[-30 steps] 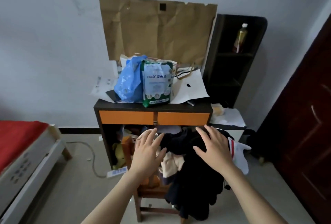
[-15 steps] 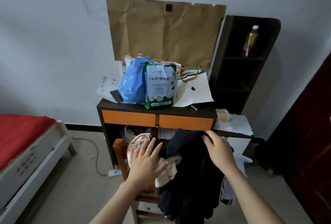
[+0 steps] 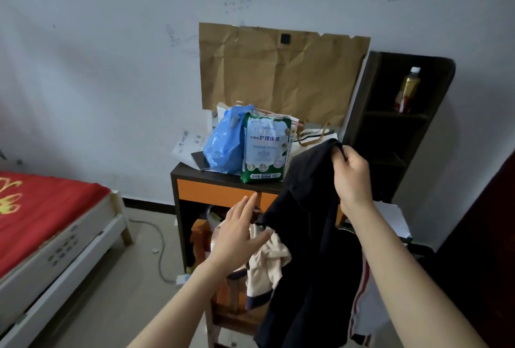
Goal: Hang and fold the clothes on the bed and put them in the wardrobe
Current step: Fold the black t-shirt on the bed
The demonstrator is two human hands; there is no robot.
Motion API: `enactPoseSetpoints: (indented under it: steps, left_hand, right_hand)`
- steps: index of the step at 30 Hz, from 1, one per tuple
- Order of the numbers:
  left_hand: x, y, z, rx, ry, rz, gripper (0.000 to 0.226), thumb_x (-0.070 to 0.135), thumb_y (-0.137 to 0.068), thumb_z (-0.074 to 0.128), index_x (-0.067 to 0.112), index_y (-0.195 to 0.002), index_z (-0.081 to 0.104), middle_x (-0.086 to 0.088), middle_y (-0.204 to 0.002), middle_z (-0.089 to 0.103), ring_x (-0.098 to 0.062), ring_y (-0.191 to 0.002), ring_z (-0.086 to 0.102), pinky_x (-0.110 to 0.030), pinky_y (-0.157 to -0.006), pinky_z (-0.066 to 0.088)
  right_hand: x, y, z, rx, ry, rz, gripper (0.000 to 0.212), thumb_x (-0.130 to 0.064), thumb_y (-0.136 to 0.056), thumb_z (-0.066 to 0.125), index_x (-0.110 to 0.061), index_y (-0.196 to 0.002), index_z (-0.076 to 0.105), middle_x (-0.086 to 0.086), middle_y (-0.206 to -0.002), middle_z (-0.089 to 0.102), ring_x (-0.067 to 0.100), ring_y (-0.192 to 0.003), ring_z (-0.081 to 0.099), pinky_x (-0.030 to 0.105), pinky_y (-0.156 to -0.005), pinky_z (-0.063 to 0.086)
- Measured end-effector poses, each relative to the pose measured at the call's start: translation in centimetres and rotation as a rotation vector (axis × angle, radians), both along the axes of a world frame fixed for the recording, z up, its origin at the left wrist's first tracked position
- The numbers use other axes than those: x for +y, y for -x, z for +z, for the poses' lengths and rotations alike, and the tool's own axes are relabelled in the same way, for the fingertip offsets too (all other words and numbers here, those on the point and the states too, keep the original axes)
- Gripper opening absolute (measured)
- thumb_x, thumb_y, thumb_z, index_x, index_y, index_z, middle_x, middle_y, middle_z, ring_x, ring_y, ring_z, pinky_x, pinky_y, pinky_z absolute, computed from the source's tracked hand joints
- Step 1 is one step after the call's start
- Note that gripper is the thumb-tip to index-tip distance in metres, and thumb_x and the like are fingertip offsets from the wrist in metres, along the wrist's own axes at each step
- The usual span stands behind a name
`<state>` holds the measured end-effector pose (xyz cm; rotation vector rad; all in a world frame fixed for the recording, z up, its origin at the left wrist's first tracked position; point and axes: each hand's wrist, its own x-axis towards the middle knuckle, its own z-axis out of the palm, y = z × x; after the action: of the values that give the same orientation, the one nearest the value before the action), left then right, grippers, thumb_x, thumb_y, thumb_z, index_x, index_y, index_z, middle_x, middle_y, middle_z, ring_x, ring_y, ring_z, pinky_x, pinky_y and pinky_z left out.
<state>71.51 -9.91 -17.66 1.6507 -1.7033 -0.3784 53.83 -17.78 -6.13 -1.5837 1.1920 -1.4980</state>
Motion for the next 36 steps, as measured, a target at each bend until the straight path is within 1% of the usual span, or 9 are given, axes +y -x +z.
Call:
enactPoseSetpoints:
  steps: [10,13,17,22,25,28,31,34,36]
  left_hand:
    - [2.9,-3.4,3.5,0.211,0.109,0.067,0.077,0.046,-0.085,0.059,0.05,-0.136,0.001,0.014,-0.151,0.017,-0.005,-0.139,0.014,-0.039,-0.114,0.025]
    - [4.5,-5.8,4.8,0.282,0.168,0.124,0.071,0.048,-0.083,0.059,0.061,-0.126,0.005,0.025,-0.143,0.018,0.001,-0.137,0.017,-0.026,-0.111,0.024]
    - [7.3,-10.0,6.8,0.351,0.209,0.227,0.069,0.069,-0.067,0.052,0.07,-0.12,0.007,0.032,-0.133,0.024,0.03,-0.115,0.021,-0.004,-0.094,0.023]
    - [10.4,-14.5,8.6,0.46,0.264,0.19,0.073,0.065,-0.074,0.061,0.059,-0.13,0.016,0.016,-0.15,0.027,0.013,-0.129,0.029,-0.014,-0.102,0.029]
    - [11.9,-16.1,9.6,0.532,0.31,0.141,0.073,0.052,-0.07,0.067,0.039,-0.134,0.033,0.018,-0.133,0.049,0.0,-0.122,0.046,-0.02,-0.096,0.041]
    - [13.7,-17.8,10.3,0.594,0.407,0.252,0.059,0.043,-0.063,0.069,0.028,-0.116,0.048,0.017,-0.101,0.062,-0.001,-0.097,0.06,-0.02,-0.082,0.047]
    - [16.8,-21.0,10.2,0.614,0.459,0.36,0.06,0.005,-0.079,0.07,0.018,-0.131,0.044,-0.001,-0.108,0.064,-0.009,-0.099,0.063,-0.026,-0.087,0.051]
    - [21.2,-25.3,9.9,0.588,0.534,0.568,0.052,-0.017,-0.078,0.06,0.017,-0.117,0.057,-0.014,-0.097,0.068,-0.024,-0.088,0.065,-0.041,-0.086,0.05]
    - [24.2,-27.9,9.5,0.589,0.579,0.694,0.051,-0.02,-0.075,0.061,0.018,-0.109,0.062,-0.01,-0.087,0.068,-0.017,-0.078,0.064,-0.032,-0.078,0.051]
  right_hand:
    - [-0.4,-5.9,10.5,-0.122,0.272,0.104,0.034,-0.02,-0.099,0.042,-0.021,-0.066,0.046,-0.004,-0.062,0.04,0.007,-0.062,0.037,0.026,-0.058,0.03]
    - [0.5,-9.8,12.5,-0.07,0.334,0.263,0.033,-0.016,-0.099,0.042,-0.019,-0.067,0.047,-0.006,-0.061,0.041,0.001,-0.056,0.036,0.02,-0.054,0.03]
    - [2.9,-15.6,14.7,-0.023,0.406,0.433,0.038,-0.015,-0.099,0.042,-0.02,-0.062,0.04,-0.006,-0.058,0.035,0.0,-0.052,0.03,0.021,-0.052,0.026]
    - [7.2,-21.7,19.0,-0.119,0.411,0.547,0.041,-0.017,-0.099,0.044,-0.019,-0.06,0.031,-0.004,-0.057,0.029,0.006,-0.055,0.026,0.024,-0.052,0.023]
    - [10.2,-25.3,20.4,-0.232,0.348,0.655,0.04,-0.02,-0.098,0.045,-0.02,-0.061,0.031,-0.005,-0.057,0.029,0.005,-0.052,0.026,0.022,-0.048,0.024]
    - [12.3,-28.6,20.8,-0.303,0.3,0.757,0.041,-0.019,-0.098,0.046,-0.018,-0.06,0.032,-0.005,-0.056,0.029,0.007,-0.054,0.027,0.024,-0.05,0.025]
    - [13.3,-31.6,20.4,-0.339,0.227,0.826,0.041,-0.021,-0.098,0.047,-0.017,-0.06,0.032,-0.006,-0.055,0.031,0.009,-0.055,0.029,0.028,-0.054,0.027]
    - [14.6,-35.3,19.3,-0.375,0.149,0.859,0.045,-0.022,-0.097,0.048,-0.019,-0.056,0.032,-0.01,-0.049,0.032,0.008,-0.051,0.031,0.024,-0.051,0.029]
    - [15.5,-37.5,18.3,-0.361,0.111,0.854,0.046,-0.023,-0.097,0.048,-0.02,-0.054,0.031,-0.014,-0.043,0.031,0.005,-0.045,0.029,0.018,-0.045,0.027]
